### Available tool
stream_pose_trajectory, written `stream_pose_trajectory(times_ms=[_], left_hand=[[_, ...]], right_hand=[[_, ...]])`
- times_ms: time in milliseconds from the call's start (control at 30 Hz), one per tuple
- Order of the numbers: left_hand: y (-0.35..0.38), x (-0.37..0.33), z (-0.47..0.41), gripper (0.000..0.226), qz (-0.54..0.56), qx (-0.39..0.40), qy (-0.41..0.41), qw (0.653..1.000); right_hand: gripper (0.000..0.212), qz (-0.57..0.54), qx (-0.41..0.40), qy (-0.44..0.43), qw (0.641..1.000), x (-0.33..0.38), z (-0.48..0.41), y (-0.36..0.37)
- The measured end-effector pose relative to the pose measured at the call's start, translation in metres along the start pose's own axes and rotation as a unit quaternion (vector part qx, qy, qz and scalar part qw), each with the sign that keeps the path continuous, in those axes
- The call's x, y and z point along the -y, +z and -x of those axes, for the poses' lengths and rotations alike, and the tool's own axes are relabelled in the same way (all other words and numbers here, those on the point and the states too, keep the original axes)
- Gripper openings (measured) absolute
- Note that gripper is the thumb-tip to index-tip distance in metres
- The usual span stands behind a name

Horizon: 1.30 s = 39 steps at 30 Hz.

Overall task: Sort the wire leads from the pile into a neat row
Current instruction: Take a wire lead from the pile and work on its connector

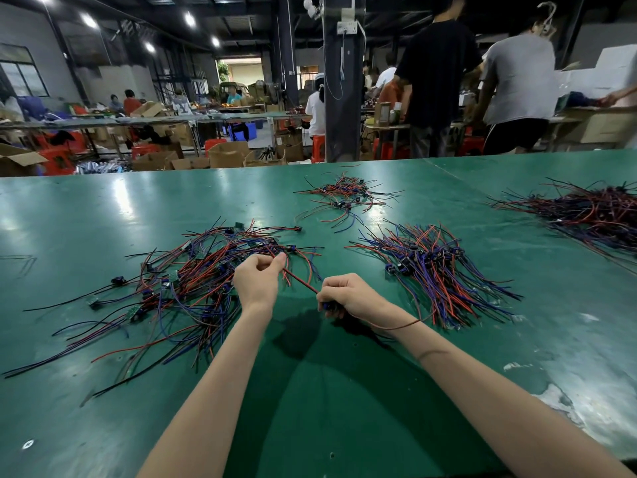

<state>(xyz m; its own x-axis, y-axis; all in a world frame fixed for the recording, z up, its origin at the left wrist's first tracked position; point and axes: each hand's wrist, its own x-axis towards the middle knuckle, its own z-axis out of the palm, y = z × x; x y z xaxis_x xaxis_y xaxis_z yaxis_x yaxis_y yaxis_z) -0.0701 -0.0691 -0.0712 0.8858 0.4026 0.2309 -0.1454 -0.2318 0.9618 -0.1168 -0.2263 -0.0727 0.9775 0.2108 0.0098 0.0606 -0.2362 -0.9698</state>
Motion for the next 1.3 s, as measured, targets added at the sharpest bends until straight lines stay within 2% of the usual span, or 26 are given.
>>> stream_pose_trajectory(times_ms=[233, 400, 467, 567, 667, 733, 967, 1133, 1300], left_hand=[[-0.011, -0.008, -0.006, 0.019, 0.126, -0.028, -0.093, 0.987], [-0.015, -0.013, -0.006, 0.023, 0.218, -0.007, -0.174, 0.960], [-0.016, -0.015, -0.007, 0.022, 0.277, 0.012, -0.236, 0.931], [-0.018, -0.016, -0.008, 0.021, 0.377, 0.059, -0.322, 0.866], [-0.017, -0.014, -0.008, 0.026, 0.437, 0.092, -0.369, 0.815], [-0.016, -0.013, -0.008, 0.027, 0.458, 0.096, -0.382, 0.797], [-0.015, -0.013, -0.007, 0.024, 0.458, 0.095, -0.377, 0.800], [-0.013, -0.015, -0.005, 0.023, 0.409, 0.074, -0.351, 0.839], [-0.014, -0.015, -0.006, 0.020, 0.413, 0.068, -0.348, 0.839]], right_hand=[[0.043, 0.013, 0.026, 0.009, 1.000, -0.001, -0.004, -0.008], [0.041, 0.014, 0.041, 0.016, 0.999, -0.001, -0.003, -0.011], [0.036, 0.010, 0.051, 0.017, 0.998, 0.001, -0.001, -0.013], [0.030, -0.004, 0.074, 0.019, 0.997, 0.002, 0.001, -0.015], [0.028, -0.012, 0.090, 0.018, 0.996, 0.003, 0.004, -0.016], [0.027, -0.015, 0.098, 0.018, 0.995, 0.003, 0.005, -0.016], [0.024, -0.058, 0.134, 0.025, 0.989, 0.005, 0.008, -0.019], [0.024, -0.147, 0.176, 0.045, 0.972, 0.009, 0.011, -0.017], [0.024, -0.177, 0.174, 0.043, 0.968, 0.012, 0.011, -0.016]])
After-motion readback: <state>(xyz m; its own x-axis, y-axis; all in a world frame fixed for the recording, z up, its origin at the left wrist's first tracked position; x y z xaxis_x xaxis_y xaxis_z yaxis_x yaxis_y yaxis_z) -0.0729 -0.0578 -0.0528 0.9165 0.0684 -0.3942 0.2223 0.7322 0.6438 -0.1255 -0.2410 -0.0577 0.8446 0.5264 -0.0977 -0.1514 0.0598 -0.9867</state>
